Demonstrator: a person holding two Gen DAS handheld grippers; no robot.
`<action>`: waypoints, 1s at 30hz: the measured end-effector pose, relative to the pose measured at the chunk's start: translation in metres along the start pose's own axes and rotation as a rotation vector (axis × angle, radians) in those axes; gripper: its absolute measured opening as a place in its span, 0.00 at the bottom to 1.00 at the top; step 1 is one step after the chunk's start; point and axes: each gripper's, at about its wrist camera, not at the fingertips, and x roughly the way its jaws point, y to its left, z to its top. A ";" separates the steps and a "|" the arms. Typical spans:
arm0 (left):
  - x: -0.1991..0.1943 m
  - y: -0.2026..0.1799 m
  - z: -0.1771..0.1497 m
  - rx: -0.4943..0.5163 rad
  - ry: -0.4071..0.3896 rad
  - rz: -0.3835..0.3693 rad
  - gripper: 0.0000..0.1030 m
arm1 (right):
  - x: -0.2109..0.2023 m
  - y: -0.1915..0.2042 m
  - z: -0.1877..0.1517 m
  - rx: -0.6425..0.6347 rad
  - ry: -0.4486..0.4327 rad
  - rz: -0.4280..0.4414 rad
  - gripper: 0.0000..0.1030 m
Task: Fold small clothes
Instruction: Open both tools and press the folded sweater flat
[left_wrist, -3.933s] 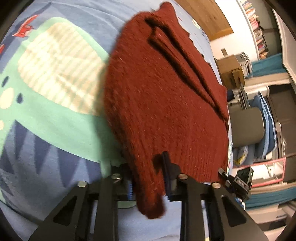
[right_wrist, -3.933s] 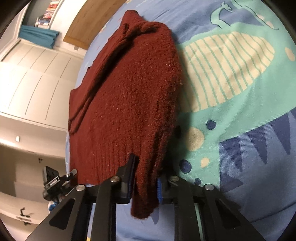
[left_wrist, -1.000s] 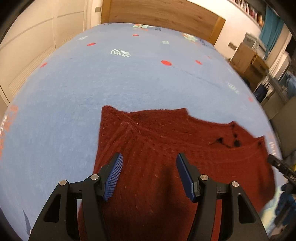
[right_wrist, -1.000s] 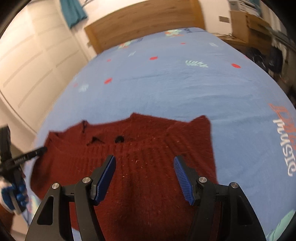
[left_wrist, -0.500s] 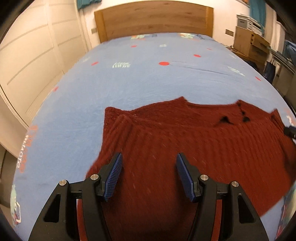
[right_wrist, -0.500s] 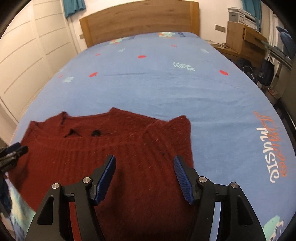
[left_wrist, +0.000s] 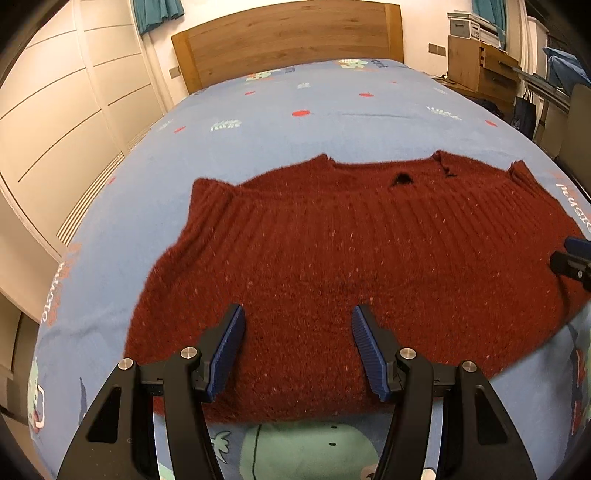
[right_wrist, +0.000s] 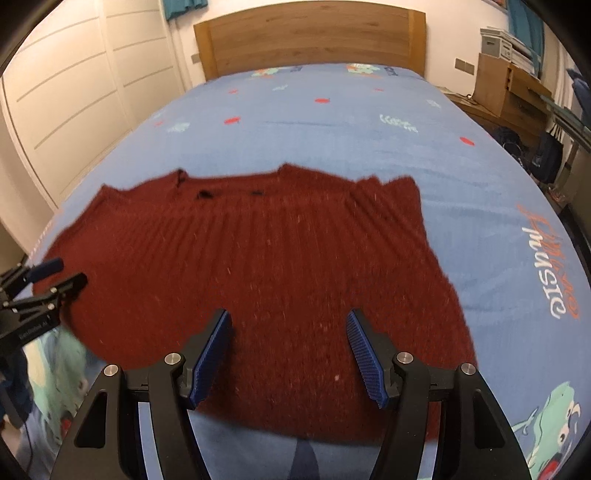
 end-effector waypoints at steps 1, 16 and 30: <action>0.000 0.001 -0.001 -0.003 0.002 0.000 0.53 | 0.002 -0.001 -0.003 -0.002 0.004 -0.004 0.65; 0.001 0.000 -0.009 -0.020 0.006 0.014 0.57 | -0.007 -0.033 -0.025 0.048 0.008 -0.023 0.65; -0.016 0.011 -0.012 -0.075 0.023 0.057 0.61 | -0.028 -0.044 -0.033 0.083 0.009 -0.038 0.65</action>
